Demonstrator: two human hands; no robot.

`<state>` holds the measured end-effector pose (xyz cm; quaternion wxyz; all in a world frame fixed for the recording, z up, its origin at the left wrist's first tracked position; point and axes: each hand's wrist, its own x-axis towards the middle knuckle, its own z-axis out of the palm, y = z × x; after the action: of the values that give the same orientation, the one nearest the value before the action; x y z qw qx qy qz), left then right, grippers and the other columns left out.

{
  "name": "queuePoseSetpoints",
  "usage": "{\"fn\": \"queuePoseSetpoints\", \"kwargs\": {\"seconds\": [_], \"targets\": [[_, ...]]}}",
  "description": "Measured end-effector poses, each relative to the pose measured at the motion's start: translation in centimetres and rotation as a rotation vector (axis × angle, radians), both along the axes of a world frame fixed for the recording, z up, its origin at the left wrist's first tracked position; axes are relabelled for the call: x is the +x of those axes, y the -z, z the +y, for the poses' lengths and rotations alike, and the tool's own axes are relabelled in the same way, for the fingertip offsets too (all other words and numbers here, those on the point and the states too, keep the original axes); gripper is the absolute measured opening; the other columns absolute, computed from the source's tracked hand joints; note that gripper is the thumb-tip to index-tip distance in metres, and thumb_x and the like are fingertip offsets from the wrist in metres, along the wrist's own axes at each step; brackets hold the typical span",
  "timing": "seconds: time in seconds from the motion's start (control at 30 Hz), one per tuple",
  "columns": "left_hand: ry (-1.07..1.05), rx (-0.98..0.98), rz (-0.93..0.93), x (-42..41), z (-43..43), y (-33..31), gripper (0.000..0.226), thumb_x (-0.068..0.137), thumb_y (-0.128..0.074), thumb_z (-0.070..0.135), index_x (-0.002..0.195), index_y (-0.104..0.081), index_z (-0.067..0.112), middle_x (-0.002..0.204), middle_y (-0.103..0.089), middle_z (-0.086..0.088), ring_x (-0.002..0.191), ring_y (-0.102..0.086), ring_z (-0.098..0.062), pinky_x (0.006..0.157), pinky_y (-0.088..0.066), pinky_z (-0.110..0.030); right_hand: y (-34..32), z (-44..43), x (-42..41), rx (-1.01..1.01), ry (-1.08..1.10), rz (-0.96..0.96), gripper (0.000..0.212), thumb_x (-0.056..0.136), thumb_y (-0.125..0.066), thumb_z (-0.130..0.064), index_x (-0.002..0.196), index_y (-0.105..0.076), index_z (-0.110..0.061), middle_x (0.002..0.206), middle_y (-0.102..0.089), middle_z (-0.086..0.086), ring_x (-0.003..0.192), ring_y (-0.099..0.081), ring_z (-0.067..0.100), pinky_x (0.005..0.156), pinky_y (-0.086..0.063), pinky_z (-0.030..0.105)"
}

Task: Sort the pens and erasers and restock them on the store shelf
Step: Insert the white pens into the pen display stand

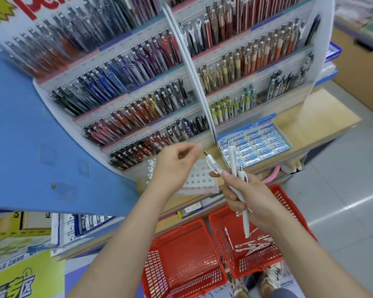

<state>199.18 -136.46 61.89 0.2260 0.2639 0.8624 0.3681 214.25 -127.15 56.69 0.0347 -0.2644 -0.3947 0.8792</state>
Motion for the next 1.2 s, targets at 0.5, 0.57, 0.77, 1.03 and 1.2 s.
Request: {"fn": "queuePoseSetpoints", "kwargs": {"seconds": [0.5, 0.57, 0.77, 1.03, 1.2], "targets": [[-0.435, 0.210, 0.113, -1.8, -6.4, -1.9, 0.012, 0.080, -0.073, 0.012, 0.078, -0.071, 0.023, 0.068, -0.070, -0.004, 0.062, -0.066, -0.019, 0.066, -0.059, -0.036, 2.2, -1.0, -1.6, 0.365, 0.210, -0.340, 0.015, 0.088, -0.061, -0.012, 0.073, -0.062, -0.014, 0.042, -0.041, -0.010, 0.037, -0.032, 0.006, 0.039, -0.027, 0.021], [-0.434, 0.168, 0.175, -1.7, -6.1, -0.9, 0.010, 0.079, -0.073, 0.015, 0.078, -0.071, 0.025, 0.068, -0.069, 0.000, 0.065, -0.066, -0.018, 0.068, -0.058, -0.036, 2.8, -1.4, -1.9, 0.440, 0.217, -0.359, 0.015, 0.085, -0.060, -0.011, 0.071, -0.062, -0.015, 0.046, -0.041, -0.007, 0.045, -0.033, 0.012, 0.044, -0.028, 0.025], [-0.326, 0.066, 0.289, -1.1, -5.2, 1.3, 0.005, 0.081, -0.072, 0.023, 0.079, -0.069, 0.027, 0.067, -0.065, 0.016, 0.066, -0.062, -0.004, 0.071, -0.055, -0.031, 3.1, -1.9, -2.2, 0.310, 0.232, -0.323, 0.017, 0.093, -0.046, -0.008, 0.095, -0.063, -0.005, 0.062, -0.045, 0.008, 0.042, -0.034, 0.009, 0.039, -0.029, 0.020], [-0.272, 0.027, 0.358, -1.1, -4.1, 2.1, 0.006, 0.083, -0.070, 0.022, 0.083, -0.072, 0.017, 0.070, -0.068, 0.005, 0.068, -0.063, -0.012, 0.071, -0.054, -0.034, 2.6, -2.2, -0.8, 0.245, 0.195, -0.246, 0.019, 0.099, -0.046, -0.021, 0.105, -0.063, -0.017, 0.063, -0.046, 0.005, 0.040, -0.031, 0.012, 0.038, -0.023, 0.021], [-0.225, -0.039, 0.415, -1.0, -4.0, 2.1, 0.010, 0.083, -0.070, 0.026, 0.084, -0.075, 0.017, 0.072, -0.070, 0.005, 0.068, -0.063, -0.010, 0.071, -0.052, -0.028, 2.7, -2.0, -0.7, 0.172, 0.184, -0.255, 0.021, 0.099, -0.046, -0.022, 0.106, -0.065, -0.018, 0.062, -0.047, 0.004, 0.040, -0.029, 0.010, 0.039, -0.019, 0.020]]}}
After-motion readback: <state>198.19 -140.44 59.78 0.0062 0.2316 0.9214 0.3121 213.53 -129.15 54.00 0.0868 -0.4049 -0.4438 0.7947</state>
